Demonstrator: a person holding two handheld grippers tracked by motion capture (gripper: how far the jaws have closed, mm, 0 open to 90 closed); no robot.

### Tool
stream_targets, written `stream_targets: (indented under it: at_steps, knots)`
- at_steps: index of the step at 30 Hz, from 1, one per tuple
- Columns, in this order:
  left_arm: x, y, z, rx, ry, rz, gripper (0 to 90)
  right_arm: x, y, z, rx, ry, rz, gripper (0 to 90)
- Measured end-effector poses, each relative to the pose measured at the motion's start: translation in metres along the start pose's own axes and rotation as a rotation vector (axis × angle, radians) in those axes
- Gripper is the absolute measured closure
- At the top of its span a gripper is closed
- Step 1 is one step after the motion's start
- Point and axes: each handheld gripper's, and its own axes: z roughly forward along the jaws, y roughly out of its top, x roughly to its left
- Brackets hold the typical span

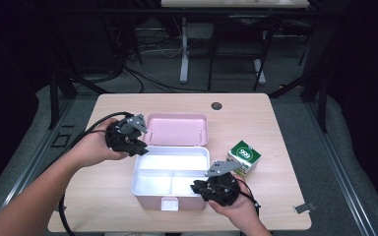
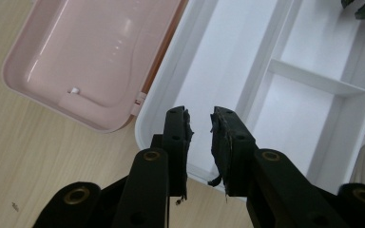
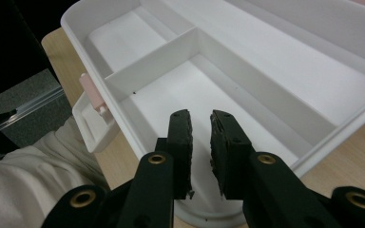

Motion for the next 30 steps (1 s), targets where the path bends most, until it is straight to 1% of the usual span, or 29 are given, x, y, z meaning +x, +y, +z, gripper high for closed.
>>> stream_targets:
  at_steps: [3, 4, 5, 7, 9, 10, 11, 13, 14, 18, 21, 25, 27, 28, 30]
  knots:
    - [-0.002, 0.001, 0.004, 0.027, -0.007, 0.022, 76.3, 0.0, -0.001, -0.001, 0.001, 0.003, 0.001, 78.2]
    - [-0.003, 0.002, 0.006, 0.044, -0.011, 0.032, 76.7, 0.0, -0.001, -0.003, 0.012, -0.001, -0.001, 78.2]
    - [-0.003, 0.002, 0.007, 0.047, -0.01, 0.034, 76.7, 0.0, -0.001, -0.004, 0.001, -0.003, 0.002, 78.1]
    - [-0.005, 0.004, 0.01, 0.07, -0.016, 0.044, 77.4, -0.001, -0.001, -0.007, 0.006, 0.0, 0.0, 77.7]
    - [-0.007, 0.007, 0.011, 0.092, -0.022, 0.061, 77.7, -0.001, -0.002, -0.008, -0.015, -0.002, 0.003, 77.6]
    - [-0.008, 0.008, 0.012, 0.1, -0.024, 0.067, 78.0, -0.001, -0.002, -0.01, -0.012, -0.003, 0.008, 77.5]
    - [-0.009, 0.01, 0.013, 0.118, -0.025, 0.082, 78.3, -0.002, -0.002, -0.011, -0.014, 0.001, 0.002, 77.5]
    - [-0.011, 0.013, 0.016, 0.139, -0.028, 0.099, 78.7, -0.003, -0.001, -0.013, -0.017, -0.003, 0.005, 77.4]
    - [-0.013, 0.016, 0.018, 0.156, -0.028, 0.115, 79.0, -0.003, -0.001, -0.014, -0.021, -0.004, 0.009, 77.2]
    - [-0.018, 0.024, 0.023, 0.187, -0.029, 0.151, 80.0, -0.005, -0.001, -0.018, -0.028, -0.005, 0.012, 76.9]
    - [-0.022, 0.028, 0.029, 0.202, -0.036, 0.163, 80.1, -0.005, -0.001, -0.019, -0.035, -0.005, 0.014, 76.4]
    - [-0.026, 0.034, 0.037, 0.235, -0.041, 0.2, 80.1, -0.006, -0.001, -0.022, -0.04, -0.011, 0.017, 76.1]
    - [-0.029, 0.038, 0.041, 0.241, -0.043, 0.209, 80.1, -0.007, -0.001, -0.024, -0.047, -0.014, 0.019, 76.0]
    - [-0.03, 0.04, 0.042, 0.248, -0.043, 0.22, 80.1, -0.007, -0.001, -0.025, -0.049, -0.016, 0.02, 75.9]
    - [-0.033, 0.043, 0.045, 0.25, -0.05, 0.225, 80.2, -0.008, -0.001, -0.028, -0.059, -0.023, 0.021, 76.0]
